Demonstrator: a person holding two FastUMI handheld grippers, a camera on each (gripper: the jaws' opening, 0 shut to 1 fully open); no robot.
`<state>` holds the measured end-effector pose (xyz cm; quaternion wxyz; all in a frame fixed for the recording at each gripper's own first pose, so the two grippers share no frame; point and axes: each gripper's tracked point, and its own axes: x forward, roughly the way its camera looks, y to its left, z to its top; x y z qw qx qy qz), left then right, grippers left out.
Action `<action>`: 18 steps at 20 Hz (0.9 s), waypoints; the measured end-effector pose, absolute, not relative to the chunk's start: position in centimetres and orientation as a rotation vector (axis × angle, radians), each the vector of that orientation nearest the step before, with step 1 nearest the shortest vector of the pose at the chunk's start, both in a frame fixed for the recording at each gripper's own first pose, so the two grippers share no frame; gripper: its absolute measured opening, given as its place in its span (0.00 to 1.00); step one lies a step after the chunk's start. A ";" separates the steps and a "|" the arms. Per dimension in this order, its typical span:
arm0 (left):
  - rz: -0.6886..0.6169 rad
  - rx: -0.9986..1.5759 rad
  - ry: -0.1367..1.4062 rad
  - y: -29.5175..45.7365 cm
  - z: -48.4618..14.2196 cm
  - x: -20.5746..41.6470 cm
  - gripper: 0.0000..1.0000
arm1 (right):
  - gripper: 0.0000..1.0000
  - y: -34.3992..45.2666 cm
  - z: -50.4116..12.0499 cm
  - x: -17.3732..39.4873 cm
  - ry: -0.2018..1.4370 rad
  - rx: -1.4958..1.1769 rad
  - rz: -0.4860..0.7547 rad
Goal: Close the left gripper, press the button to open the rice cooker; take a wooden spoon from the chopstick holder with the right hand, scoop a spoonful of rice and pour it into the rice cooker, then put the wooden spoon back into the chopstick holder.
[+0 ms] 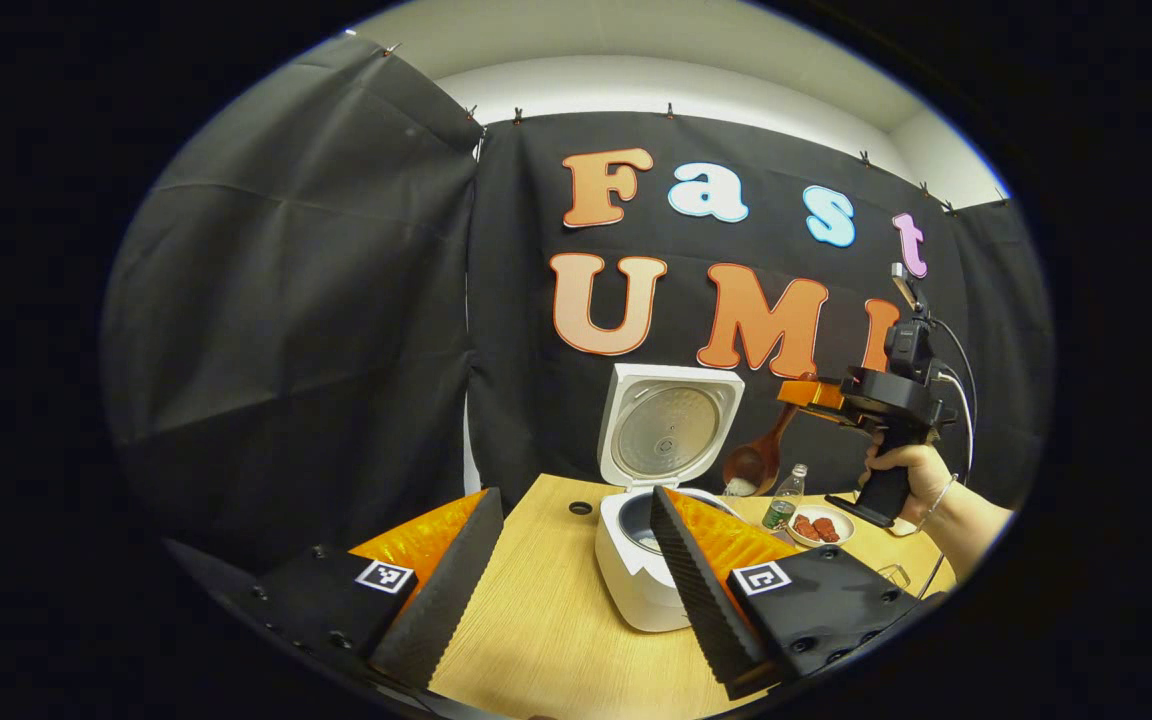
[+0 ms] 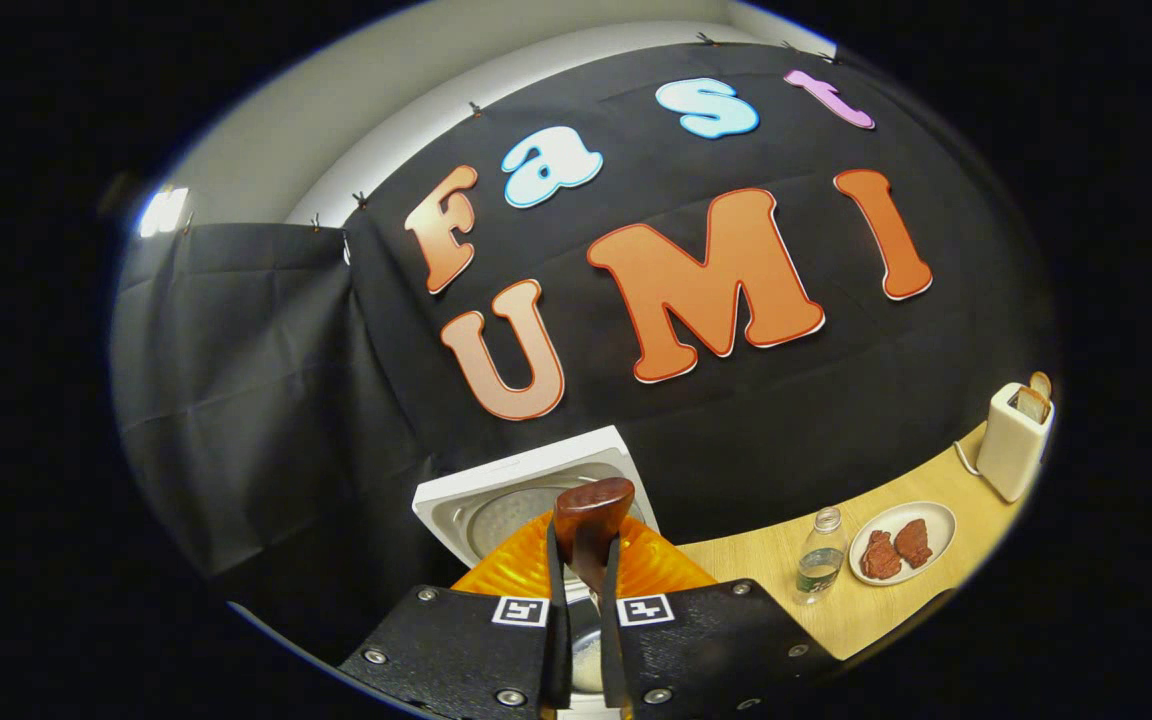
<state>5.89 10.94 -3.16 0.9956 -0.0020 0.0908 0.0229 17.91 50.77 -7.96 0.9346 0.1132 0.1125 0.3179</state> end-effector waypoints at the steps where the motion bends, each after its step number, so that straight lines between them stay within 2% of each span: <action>1: 0.047 -0.005 0.183 11.0 -3.3 5.7 1.00 | 0.11 51.1 -7.9 17.7 0.224 0.210 0.661; 12: 0.073 -0.007 0.193 11.6 -3.6 5.2 1.00 | 0.11 53.4 -8.4 15.0 0.151 0.005 0.765; 18: 0.083 0.001 0.190 11.8 -3.3 4.5 1.00 | 0.11 52.7 -8.4 14.6 0.173 0.050 0.767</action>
